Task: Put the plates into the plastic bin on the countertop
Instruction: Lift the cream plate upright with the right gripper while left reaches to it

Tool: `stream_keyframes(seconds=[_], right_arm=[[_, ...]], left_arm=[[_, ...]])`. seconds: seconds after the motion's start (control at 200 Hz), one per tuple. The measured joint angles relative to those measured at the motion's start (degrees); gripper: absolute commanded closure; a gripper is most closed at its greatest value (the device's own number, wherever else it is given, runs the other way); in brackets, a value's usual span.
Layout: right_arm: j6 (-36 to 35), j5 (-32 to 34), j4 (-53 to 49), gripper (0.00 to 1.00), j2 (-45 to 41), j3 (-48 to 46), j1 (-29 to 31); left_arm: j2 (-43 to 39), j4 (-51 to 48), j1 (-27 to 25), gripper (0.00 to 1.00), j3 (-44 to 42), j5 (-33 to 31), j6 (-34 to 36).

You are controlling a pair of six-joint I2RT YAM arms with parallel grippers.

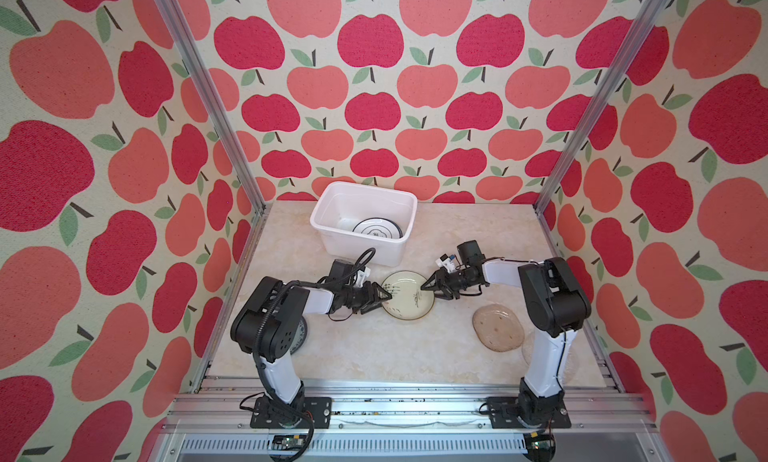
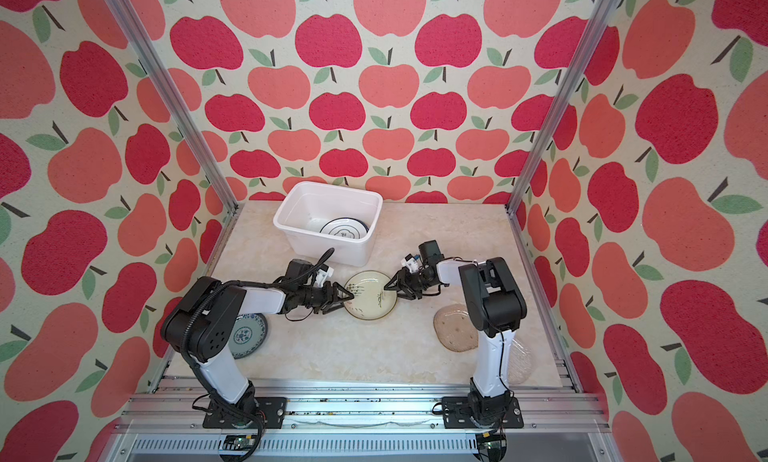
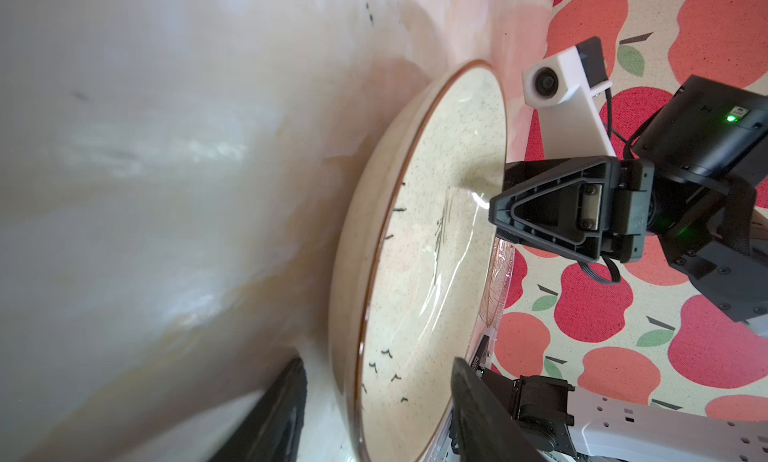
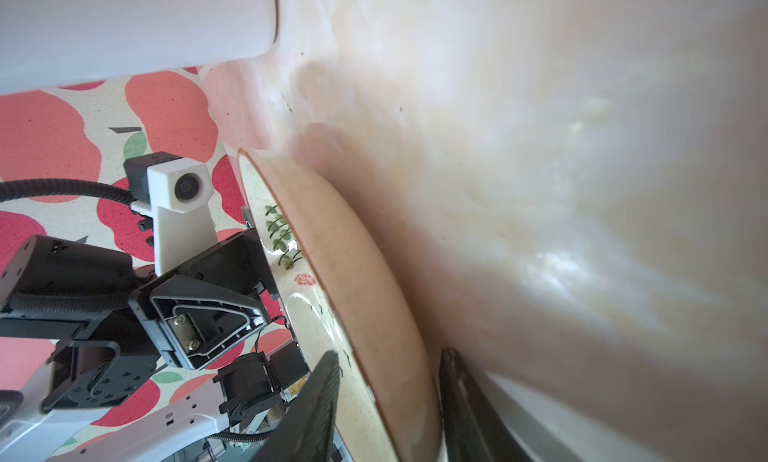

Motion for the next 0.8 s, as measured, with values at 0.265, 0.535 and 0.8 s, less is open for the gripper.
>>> stream_keyframes(seconds=[0.265, 0.535, 0.8], right_arm=[[2.71, -3.82, 6.6, 0.57, 0.72, -2.08, 0.76], [3.96, -5.64, 9.77, 0.54, 1.88, -2.01, 2.45], [3.85, -6.27, 9.68, 0.64, 2.03, -1.2, 4.17]], left_arm=[[1.44, 0.31, -0.04, 0.46, 0.81, 1.92, -0.17], [1.9, 0.28, -0.02, 0.47, 1.14, 2.49, -0.17], [1.9, 0.24, -0.04, 0.48, 1.14, 2.49, -0.15]])
